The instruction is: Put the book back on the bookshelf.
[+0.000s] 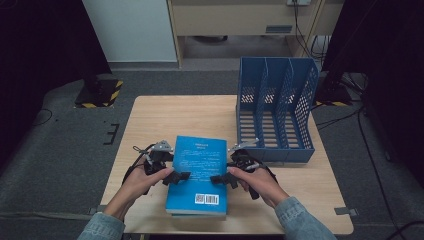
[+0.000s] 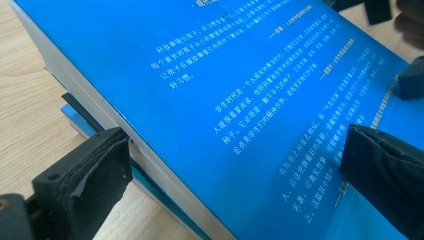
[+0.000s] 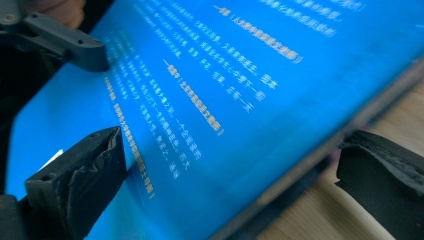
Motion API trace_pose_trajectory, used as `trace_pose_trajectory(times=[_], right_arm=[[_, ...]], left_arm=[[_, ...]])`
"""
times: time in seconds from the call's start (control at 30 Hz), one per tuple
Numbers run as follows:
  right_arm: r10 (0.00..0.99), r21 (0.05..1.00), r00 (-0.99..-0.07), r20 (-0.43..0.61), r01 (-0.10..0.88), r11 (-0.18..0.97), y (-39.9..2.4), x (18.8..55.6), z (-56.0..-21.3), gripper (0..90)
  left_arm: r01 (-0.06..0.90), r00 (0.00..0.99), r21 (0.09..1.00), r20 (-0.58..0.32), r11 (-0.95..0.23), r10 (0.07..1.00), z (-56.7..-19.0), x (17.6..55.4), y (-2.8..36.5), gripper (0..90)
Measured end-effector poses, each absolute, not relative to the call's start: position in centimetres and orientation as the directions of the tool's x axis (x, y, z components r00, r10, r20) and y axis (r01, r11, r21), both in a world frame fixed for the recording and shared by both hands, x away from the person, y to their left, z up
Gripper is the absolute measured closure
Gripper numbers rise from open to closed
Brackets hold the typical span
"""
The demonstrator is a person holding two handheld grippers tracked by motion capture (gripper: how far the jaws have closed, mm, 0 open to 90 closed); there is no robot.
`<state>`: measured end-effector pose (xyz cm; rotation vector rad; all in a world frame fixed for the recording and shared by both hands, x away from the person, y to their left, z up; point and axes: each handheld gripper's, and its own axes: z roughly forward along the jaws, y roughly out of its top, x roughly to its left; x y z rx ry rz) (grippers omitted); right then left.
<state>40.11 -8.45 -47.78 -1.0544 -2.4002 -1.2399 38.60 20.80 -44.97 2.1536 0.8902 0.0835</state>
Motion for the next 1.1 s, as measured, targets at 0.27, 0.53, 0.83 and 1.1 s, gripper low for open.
trace_pose_trajectory(times=[0.27, 0.53, 0.83, 1.1], right_arm=[[0.434, 0.611, -0.695, 0.574, 0.716, 0.338, -8.4, 40.6, -48.8, 0.1], [0.398, 0.626, -0.703, 0.589, 0.709, 0.325, -8.5, 40.7, -49.2, 0.3], [0.414, 0.618, -0.714, 0.565, 0.699, 0.360, -8.2, 40.9, -48.6, 1.9], [0.451, 0.647, -0.765, 0.459, 0.636, 0.420, -7.7, 41.1, -46.2, 6.5]], left_arm=[[0.561, 0.763, 0.699, -0.227, -0.444, 0.606, -45.1, 38.7, 21.1, 0.0], [0.585, 0.757, 0.685, -0.269, -0.433, 0.596, -45.3, 39.2, 21.7, 0.1], [0.598, 0.753, 0.683, -0.301, -0.420, 0.585, -45.5, 39.5, 22.0, 0.6], [0.618, 0.726, 0.694, -0.323, -0.369, 0.608, -44.9, 39.9, 23.4, 24.6]])
